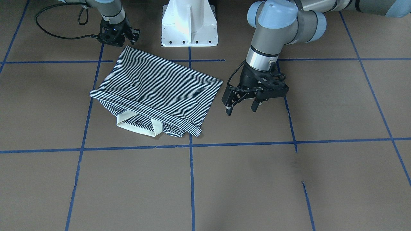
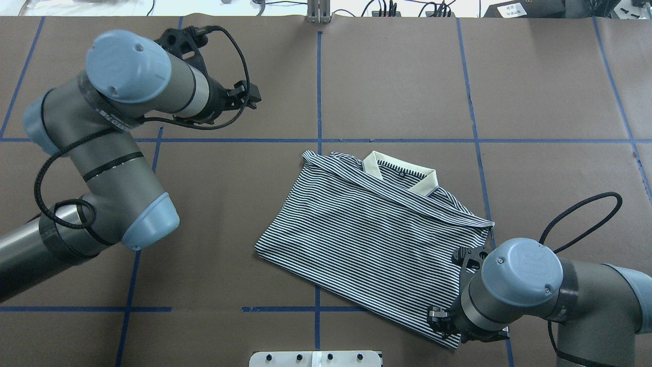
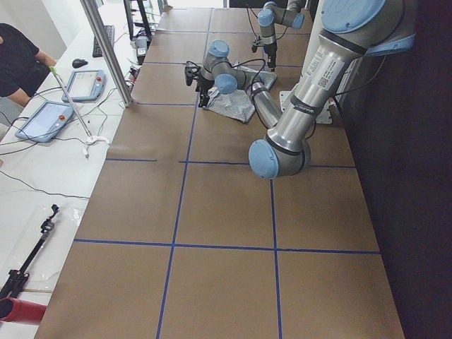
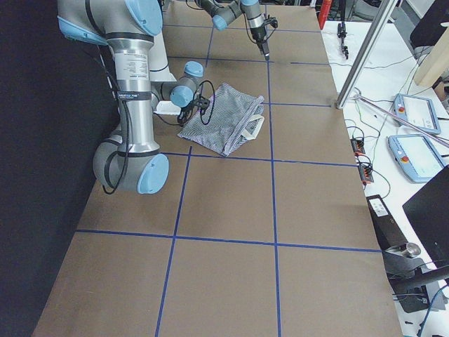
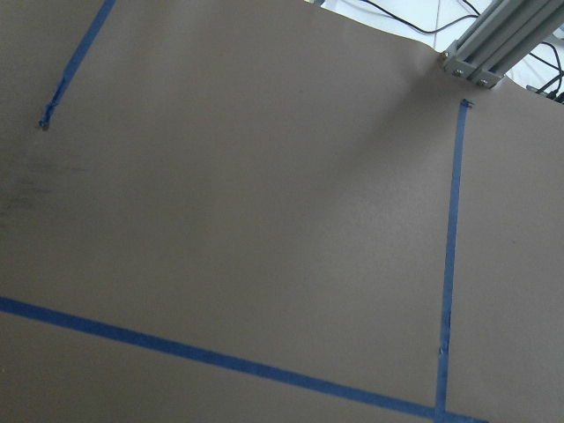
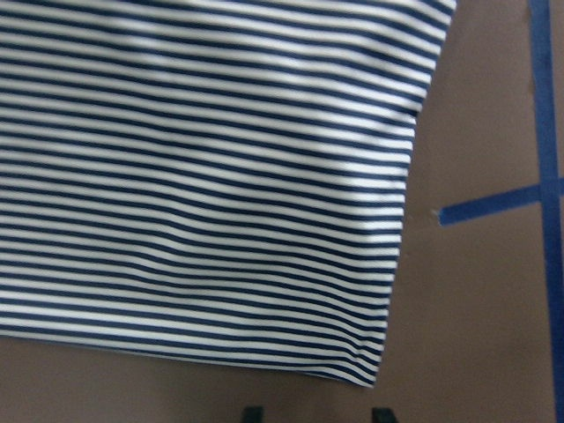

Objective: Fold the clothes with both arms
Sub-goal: 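Fold the side edge across toward the left gripper with the right gripper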

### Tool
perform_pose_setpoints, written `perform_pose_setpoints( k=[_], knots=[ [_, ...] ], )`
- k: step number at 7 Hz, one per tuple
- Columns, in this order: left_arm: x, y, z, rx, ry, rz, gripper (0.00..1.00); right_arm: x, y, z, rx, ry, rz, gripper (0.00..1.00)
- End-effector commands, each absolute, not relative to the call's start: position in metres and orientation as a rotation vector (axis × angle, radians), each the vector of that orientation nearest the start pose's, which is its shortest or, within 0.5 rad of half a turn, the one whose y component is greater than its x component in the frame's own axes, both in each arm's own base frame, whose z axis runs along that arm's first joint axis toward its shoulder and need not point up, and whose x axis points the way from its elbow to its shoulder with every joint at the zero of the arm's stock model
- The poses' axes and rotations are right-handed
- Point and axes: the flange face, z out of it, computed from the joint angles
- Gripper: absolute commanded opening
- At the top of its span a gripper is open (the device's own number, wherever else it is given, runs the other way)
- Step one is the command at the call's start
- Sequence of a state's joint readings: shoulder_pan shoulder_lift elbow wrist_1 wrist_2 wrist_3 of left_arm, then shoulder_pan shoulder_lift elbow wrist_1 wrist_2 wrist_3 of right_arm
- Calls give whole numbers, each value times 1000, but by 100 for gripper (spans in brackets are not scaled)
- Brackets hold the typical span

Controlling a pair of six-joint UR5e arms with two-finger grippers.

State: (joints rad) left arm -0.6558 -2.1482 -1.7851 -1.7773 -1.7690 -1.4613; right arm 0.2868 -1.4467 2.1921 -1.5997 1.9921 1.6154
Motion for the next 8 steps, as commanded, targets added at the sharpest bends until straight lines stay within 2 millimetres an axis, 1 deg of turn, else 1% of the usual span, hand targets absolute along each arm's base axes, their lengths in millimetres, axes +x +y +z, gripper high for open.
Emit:
perform_pose_setpoints(
  k=[1,2,3,4,5,8],
  knots=[
    [502,-406,230,18,992,-451,100,-405,-309,262,-161,-896,210,100],
    [521,-381,237,-53,947,-507,100,-380,-343,259,-65,-921,181,100],
    [536,-363,243,-99,892,-537,100,-363,-373,255,11,-967,185,100],
    [548,-345,249,-117,878,-550,99,-362,-376,254,25,-979,187,100],
    [564,-331,254,-94,861,-554,97,-363,-379,248,32,-990,187,100],
    [570,-328,261,-99,847,-564,87,-365,-380,246,28,-991,197,100]
  ],
)
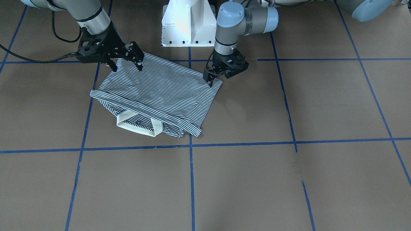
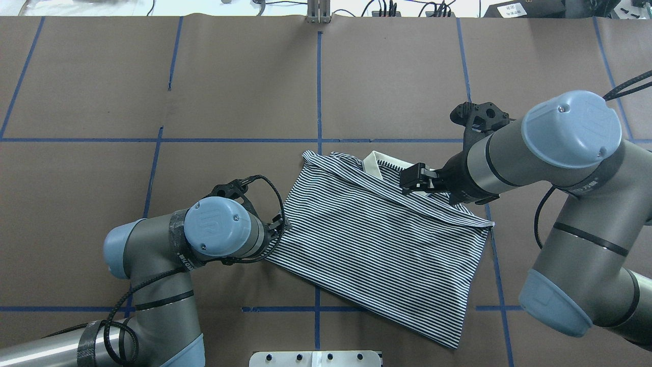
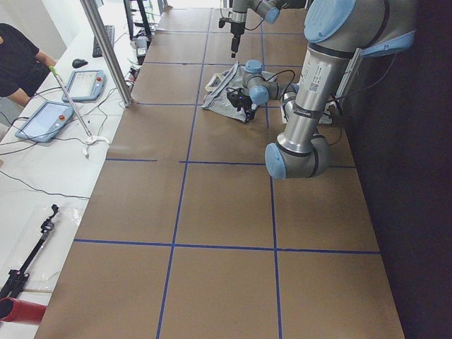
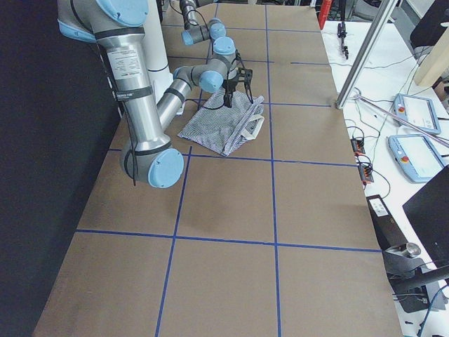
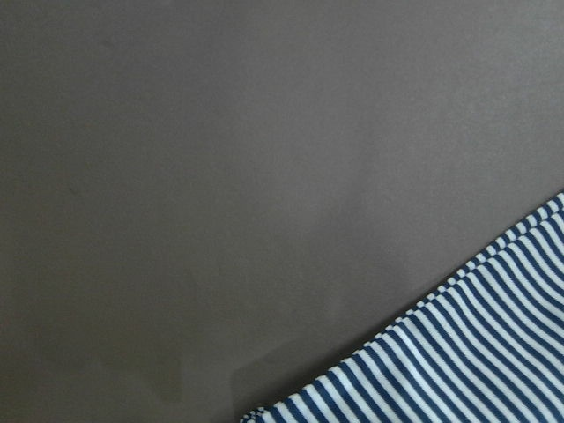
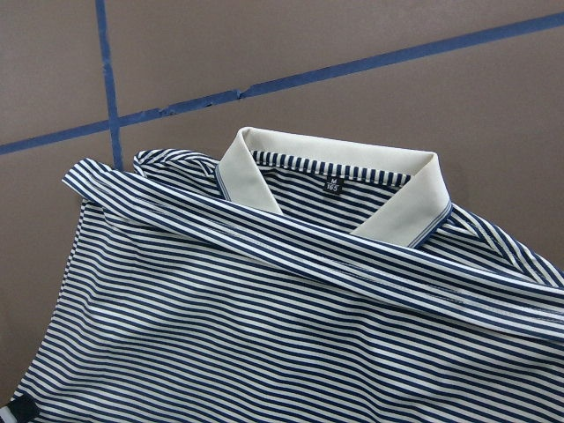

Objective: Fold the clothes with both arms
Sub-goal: 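Hold the folded edge near the collar with the right gripper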

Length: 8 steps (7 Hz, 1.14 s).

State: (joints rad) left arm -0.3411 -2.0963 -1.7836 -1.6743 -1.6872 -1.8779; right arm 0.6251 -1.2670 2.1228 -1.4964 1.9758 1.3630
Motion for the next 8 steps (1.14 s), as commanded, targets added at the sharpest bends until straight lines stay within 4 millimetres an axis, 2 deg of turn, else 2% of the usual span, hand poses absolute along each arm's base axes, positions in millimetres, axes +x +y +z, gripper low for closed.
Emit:
perform_pose_setpoints(
  k=[1,2,3,5,8],
  knots=[
    [570,-329,263,-99,842,-567,82,-365,-380,246,27,-991,198,100],
    [571,-329,263,-99,840,-567,72,-365,-380,246,28,-991,197,100],
    [573,-329,266,-101,834,-576,44,-363,-380,246,29,-993,201,100],
    [572,-332,267,-81,832,-583,0,-364,-380,247,26,-989,201,100],
    [569,-331,258,-81,846,-577,0,-366,-381,253,21,-978,204,100]
  ],
)
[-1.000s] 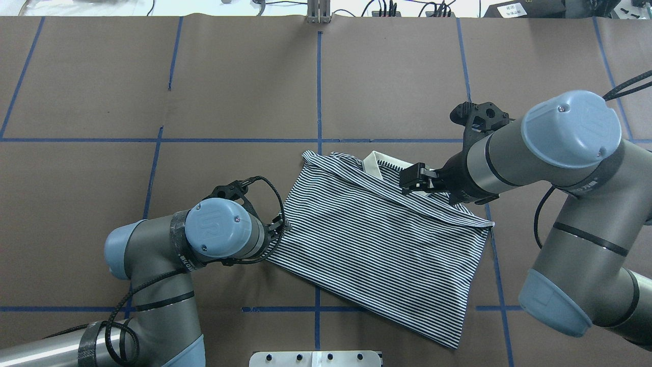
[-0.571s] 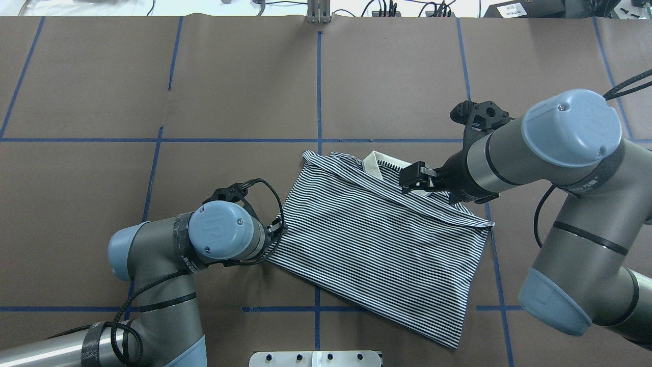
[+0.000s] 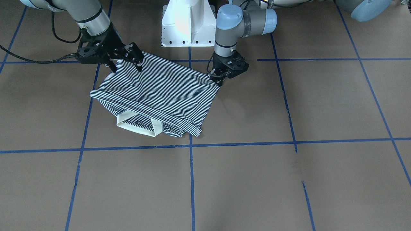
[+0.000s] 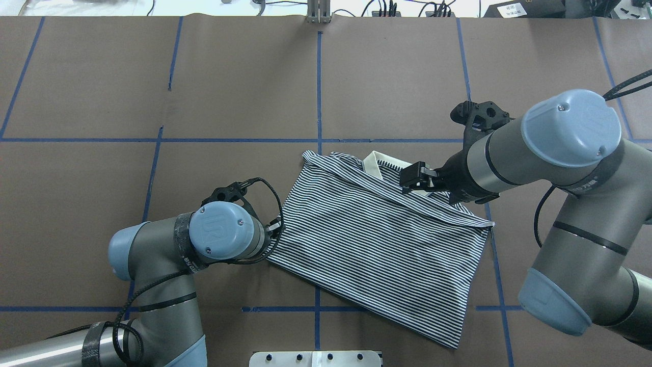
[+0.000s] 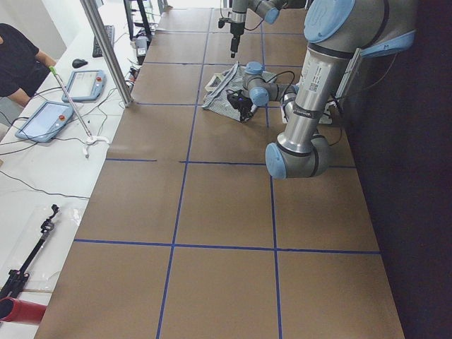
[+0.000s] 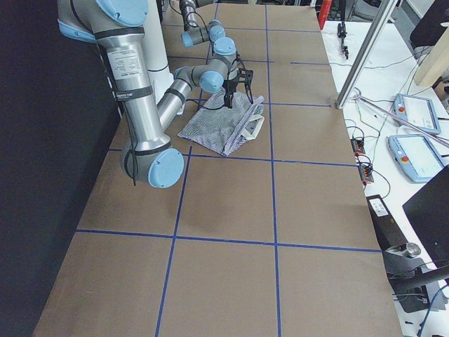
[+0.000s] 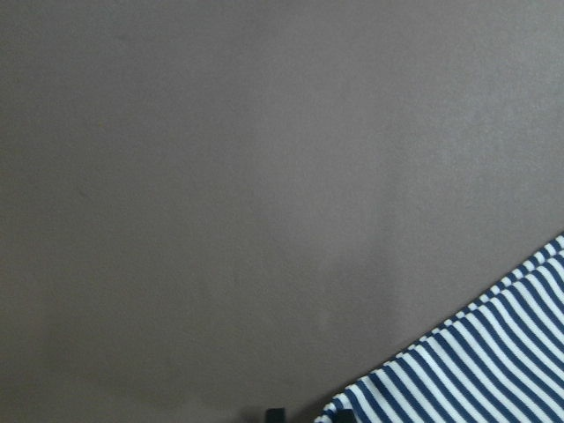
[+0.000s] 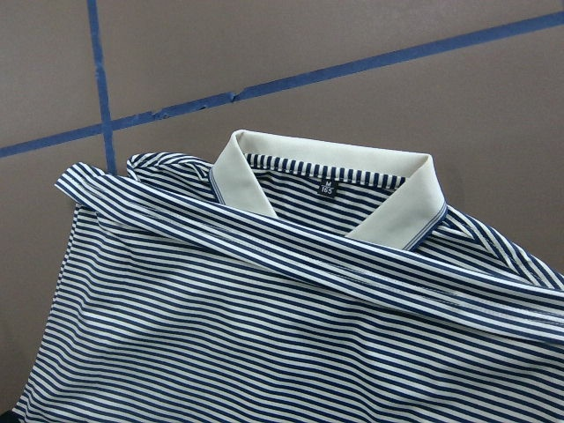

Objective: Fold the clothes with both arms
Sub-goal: 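Hold the folded edge near the collar with the right gripper, then rotate the shirt upright with the right gripper while the left gripper moves away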

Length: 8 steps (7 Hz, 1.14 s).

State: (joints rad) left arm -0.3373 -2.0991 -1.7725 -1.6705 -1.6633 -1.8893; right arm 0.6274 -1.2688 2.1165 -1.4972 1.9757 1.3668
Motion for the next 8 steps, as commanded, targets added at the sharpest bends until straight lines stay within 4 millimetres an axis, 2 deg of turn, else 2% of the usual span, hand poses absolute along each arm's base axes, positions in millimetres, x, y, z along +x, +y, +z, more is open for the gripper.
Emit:
perform_pose_setpoints(
  k=[1,3,4,5,6,7,8],
  knots=[
    [562,-339,259,-73,847,-588,0,-365,-382,254,20,-976,206,100],
    [526,-405,272,6,818,-627,0,-367,-383,255,19,-972,206,100],
    [519,-430,282,31,795,-646,0,-369,-383,254,20,-973,206,100],
    [504,-468,286,71,777,-656,0,-369,-384,254,31,-970,211,100],
    [490,-516,271,132,790,-649,0,-370,-386,257,28,-964,212,100],
    [478,-555,258,195,829,-633,0,-371,-386,258,29,-962,214,100],
    [487,-581,270,236,837,-589,0,-372,-387,258,36,-958,217,100]
  ],
)
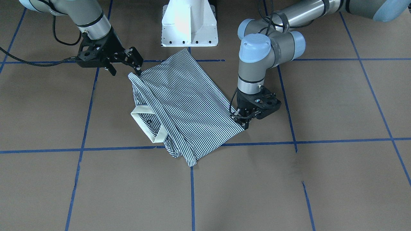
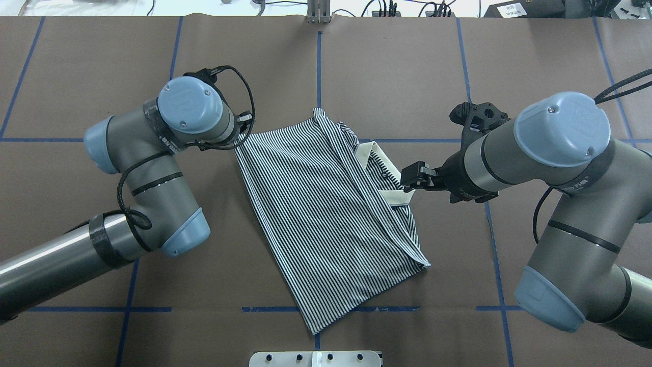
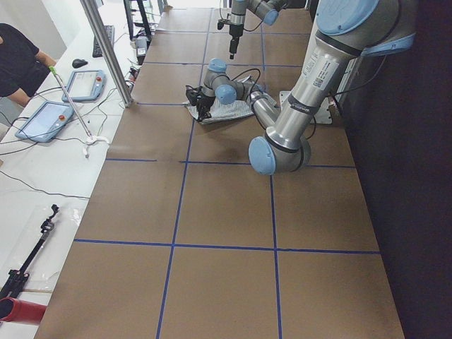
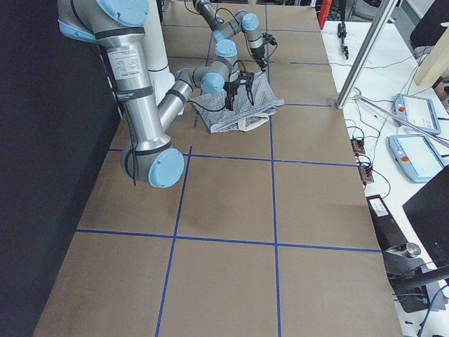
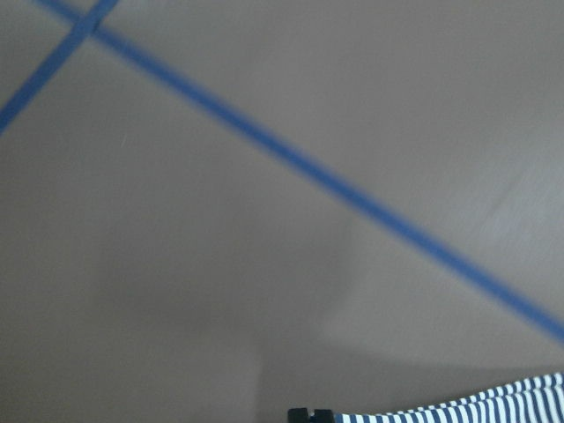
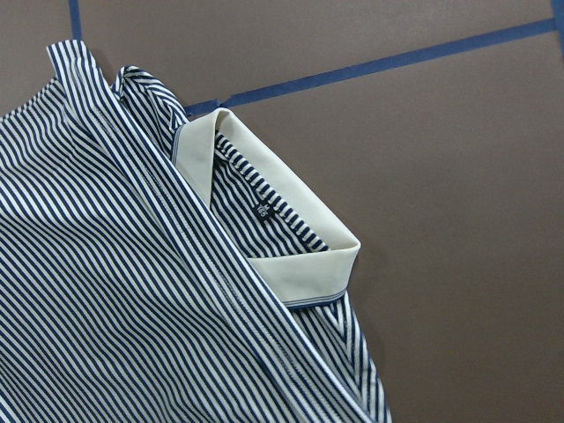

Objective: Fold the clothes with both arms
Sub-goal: 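Rotate the shirt upright with the right gripper while the left gripper moves away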

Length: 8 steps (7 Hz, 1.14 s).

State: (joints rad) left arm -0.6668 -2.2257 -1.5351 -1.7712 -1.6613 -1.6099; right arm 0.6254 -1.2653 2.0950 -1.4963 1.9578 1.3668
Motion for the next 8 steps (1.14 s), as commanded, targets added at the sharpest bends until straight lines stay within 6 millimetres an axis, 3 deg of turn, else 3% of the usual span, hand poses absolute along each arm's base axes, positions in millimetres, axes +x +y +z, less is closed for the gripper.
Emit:
perform_pose_setpoints(
  k=[1,2,3,5,6,7,8],
  knots=[
    [508,-608,269,265,860,-589,0,-373,-388,259,36,-955,218,100],
    [533,-636,256,323,867,-575,0,-374,-388,261,34,-952,219,100],
    [544,-647,253,376,896,-540,0,-375,-389,262,34,-949,221,100],
    [542,-654,255,479,906,-509,0,-378,-391,262,33,-948,220,100],
    [544,-655,262,487,889,-494,99,-379,-391,262,36,-946,210,100],
    [542,-657,261,503,879,-471,100,-386,-396,257,42,-952,210,100],
    [524,-670,259,508,878,-484,100,-395,-403,256,78,-934,221,100]
  ],
)
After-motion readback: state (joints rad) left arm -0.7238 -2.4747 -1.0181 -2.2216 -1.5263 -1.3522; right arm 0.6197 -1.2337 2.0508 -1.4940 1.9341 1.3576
